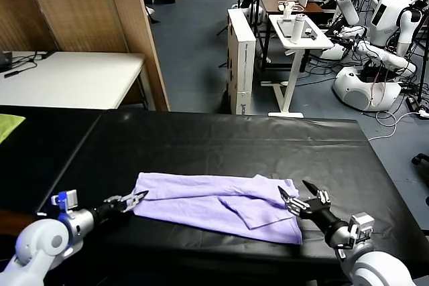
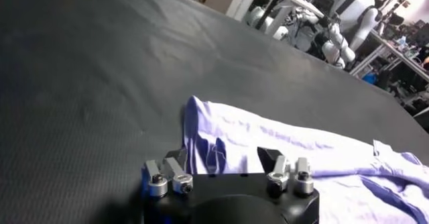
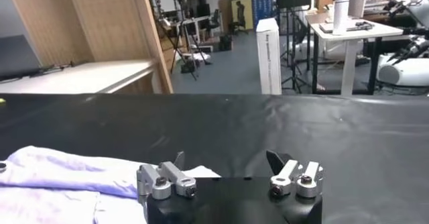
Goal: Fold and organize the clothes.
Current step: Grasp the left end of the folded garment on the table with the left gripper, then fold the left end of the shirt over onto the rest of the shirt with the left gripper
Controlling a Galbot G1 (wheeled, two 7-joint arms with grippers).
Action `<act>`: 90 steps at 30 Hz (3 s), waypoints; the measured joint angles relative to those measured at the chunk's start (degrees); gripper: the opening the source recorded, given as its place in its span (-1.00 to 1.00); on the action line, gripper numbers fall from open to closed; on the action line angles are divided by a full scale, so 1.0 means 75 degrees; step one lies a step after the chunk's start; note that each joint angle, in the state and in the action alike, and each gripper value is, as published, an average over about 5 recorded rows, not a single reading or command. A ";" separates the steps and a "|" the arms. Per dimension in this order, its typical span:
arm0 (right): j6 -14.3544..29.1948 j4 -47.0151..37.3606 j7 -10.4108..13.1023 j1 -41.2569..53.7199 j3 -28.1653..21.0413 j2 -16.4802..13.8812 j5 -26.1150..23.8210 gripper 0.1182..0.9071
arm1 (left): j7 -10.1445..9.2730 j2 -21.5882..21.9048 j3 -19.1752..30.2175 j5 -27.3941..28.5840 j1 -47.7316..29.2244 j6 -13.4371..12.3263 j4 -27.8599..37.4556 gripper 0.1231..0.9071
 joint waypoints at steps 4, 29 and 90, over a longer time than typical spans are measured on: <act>0.0000 0.0000 0.0003 -0.0003 -0.0008 0.0031 -0.0037 1.00 | -0.0090 -0.0059 0.0044 -0.0033 -0.0002 0.0021 -0.0043 -0.47; 0.0055 -0.0317 0.0077 0.0285 -0.0341 0.0382 -0.0444 1.00 | -0.0365 0.0971 -0.2519 -0.0511 0.1422 0.0024 -0.0528 -0.84; 0.0089 -0.0065 -0.0022 -0.1034 0.0695 0.1292 -0.1332 1.00 | -0.1923 -0.2757 0.2267 0.1029 -0.0494 0.0010 -0.1921 -0.84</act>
